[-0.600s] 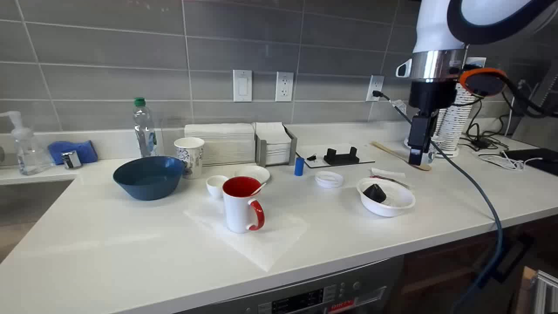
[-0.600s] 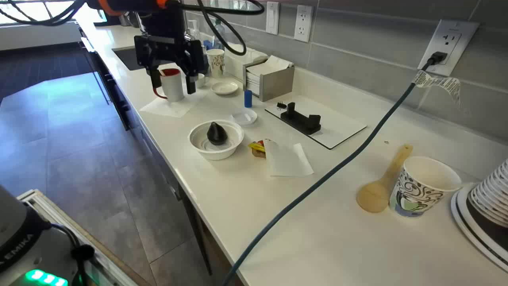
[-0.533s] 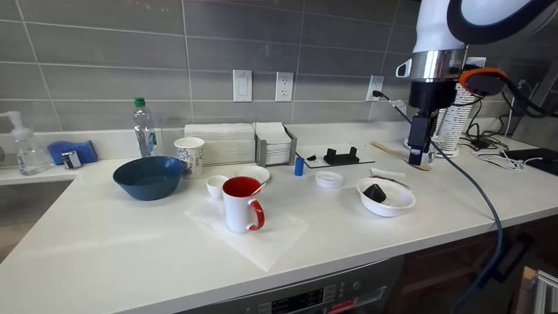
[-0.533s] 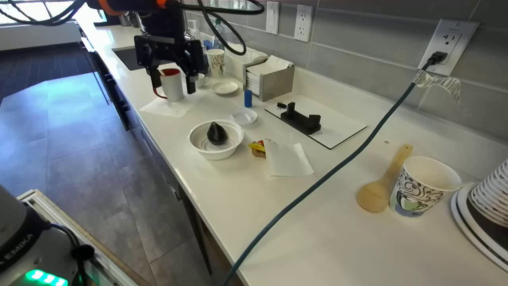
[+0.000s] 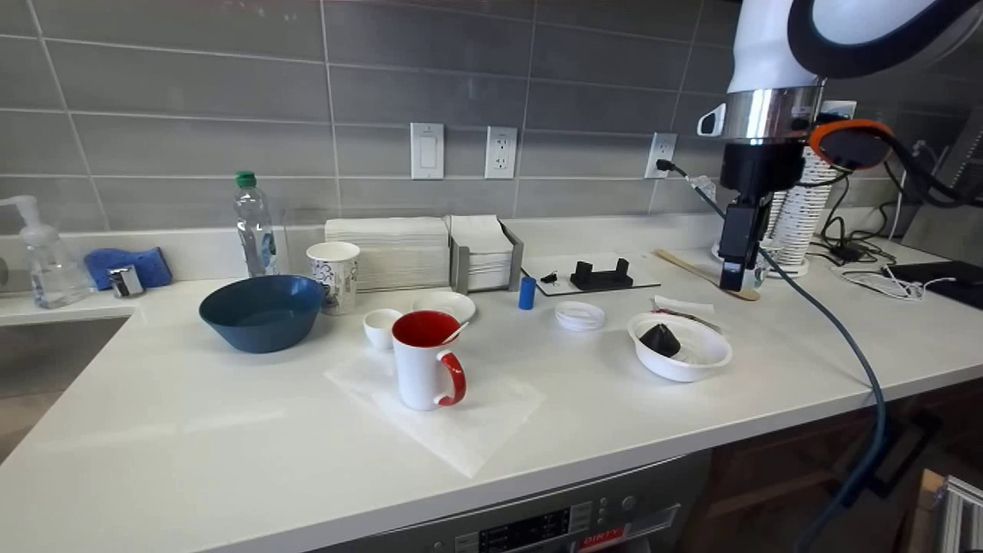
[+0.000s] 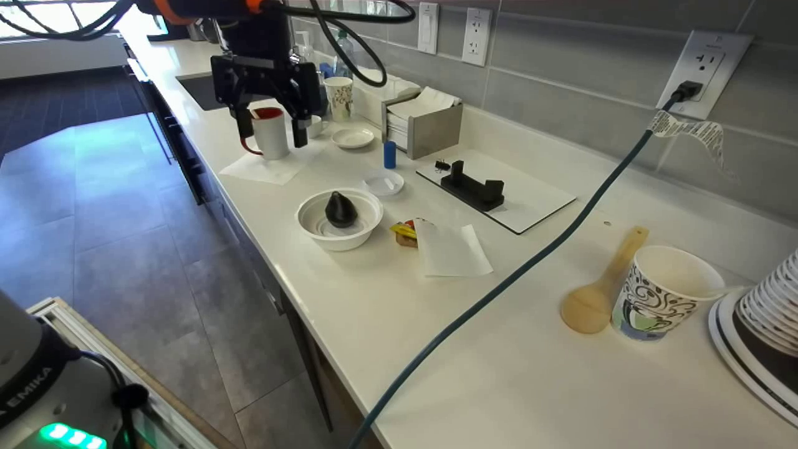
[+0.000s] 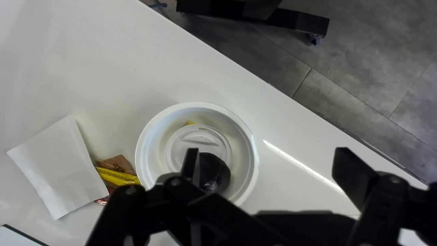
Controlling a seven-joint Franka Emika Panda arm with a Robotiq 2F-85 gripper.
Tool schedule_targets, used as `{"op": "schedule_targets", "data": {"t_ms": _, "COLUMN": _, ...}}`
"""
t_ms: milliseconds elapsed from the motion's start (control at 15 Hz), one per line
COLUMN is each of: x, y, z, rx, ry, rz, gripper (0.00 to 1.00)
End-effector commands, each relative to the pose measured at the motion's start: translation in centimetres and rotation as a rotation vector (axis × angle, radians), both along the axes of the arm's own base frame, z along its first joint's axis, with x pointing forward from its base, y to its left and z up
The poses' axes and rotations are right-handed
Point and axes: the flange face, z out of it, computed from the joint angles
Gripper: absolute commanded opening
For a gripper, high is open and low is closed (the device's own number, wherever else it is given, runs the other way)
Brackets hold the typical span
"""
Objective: Remove the black object and the white lid from the bowl
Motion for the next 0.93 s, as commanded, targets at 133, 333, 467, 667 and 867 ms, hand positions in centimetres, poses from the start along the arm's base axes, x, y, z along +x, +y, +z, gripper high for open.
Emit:
{"op": "schedule_targets", "data": {"t_ms": 133, "x": 0.0, "y": 0.0, "z": 0.0, "rx": 0.0, "ry": 0.001, "rz": 0.0, "gripper": 1.0}}
{"op": "schedule_targets", "data": {"t_ms": 333, "x": 0.4, "y": 1.2, "z": 0.4, "rx": -0.062, "ry": 0.046, "rz": 0.164, "gripper": 1.0}}
{"op": "schedule_targets", "data": {"t_ms": 467, "x": 1.4, "y": 1.0, "z": 0.2, "rx": -0.085, "ry": 0.063, "rz": 0.262, "gripper": 1.0}}
{"op": "schedule_targets", "data": {"t_ms": 667, "x": 2.9, "y": -0.6, "z": 0.0, "rx": -0.128, "ry": 0.056, "rz": 0.418, "gripper": 1.0}}
{"op": "schedule_targets", "data": {"t_ms": 867, "x": 4.1, "y": -3.1, "z": -0.6, "rx": -0.12, "ry": 0.061, "rz": 0.56, "gripper": 1.0}}
